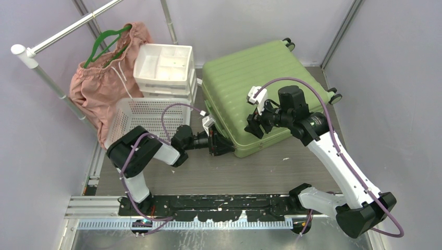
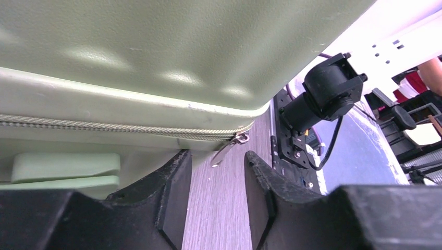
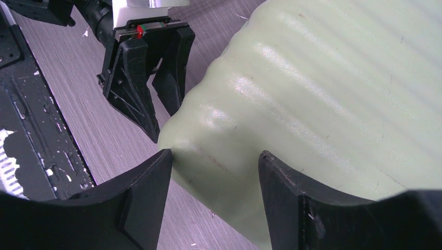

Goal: Open, take out, and arrange the luggage
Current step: Unzip the luggage at the center of the board.

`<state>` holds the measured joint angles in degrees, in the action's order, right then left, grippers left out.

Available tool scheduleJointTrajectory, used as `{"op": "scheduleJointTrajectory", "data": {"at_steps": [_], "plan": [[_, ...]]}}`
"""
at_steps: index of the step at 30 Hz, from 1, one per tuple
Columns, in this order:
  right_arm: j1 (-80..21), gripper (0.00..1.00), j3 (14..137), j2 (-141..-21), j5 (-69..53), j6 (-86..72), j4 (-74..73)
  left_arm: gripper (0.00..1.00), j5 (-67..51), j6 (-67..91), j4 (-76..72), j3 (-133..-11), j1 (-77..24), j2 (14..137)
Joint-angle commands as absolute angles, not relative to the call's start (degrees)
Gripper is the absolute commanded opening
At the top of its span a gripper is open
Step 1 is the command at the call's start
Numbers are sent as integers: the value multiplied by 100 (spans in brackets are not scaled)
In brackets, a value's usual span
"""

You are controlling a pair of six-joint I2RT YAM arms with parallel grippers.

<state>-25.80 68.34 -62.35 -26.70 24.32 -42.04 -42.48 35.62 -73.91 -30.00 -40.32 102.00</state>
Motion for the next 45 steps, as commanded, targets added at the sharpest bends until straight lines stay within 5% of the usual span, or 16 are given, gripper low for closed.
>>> {"op": "scheduleJointTrajectory", "data": {"at_steps": [1, 14, 25, 45], "plan": [[-2535, 66, 6564, -6414, -2399, 2446, -4962, 45, -4517, 3770, -8200, -3326, -4150, 10196], [-2540, 66, 6590, -6398, -2386, 2448, -4990, 40, -4703, 4061, -8200, -3475, -4263, 10231], [-2538, 66, 6592, -6346, -2390, 2450, -5016, 24, -4447, 4266, -8200, -3396, -4388, 10108], [-2540, 66, 6548, -6259, -2364, 2464, -5050, 35, -639, 2942, -6704, -2889, -5506, 9012]]}}
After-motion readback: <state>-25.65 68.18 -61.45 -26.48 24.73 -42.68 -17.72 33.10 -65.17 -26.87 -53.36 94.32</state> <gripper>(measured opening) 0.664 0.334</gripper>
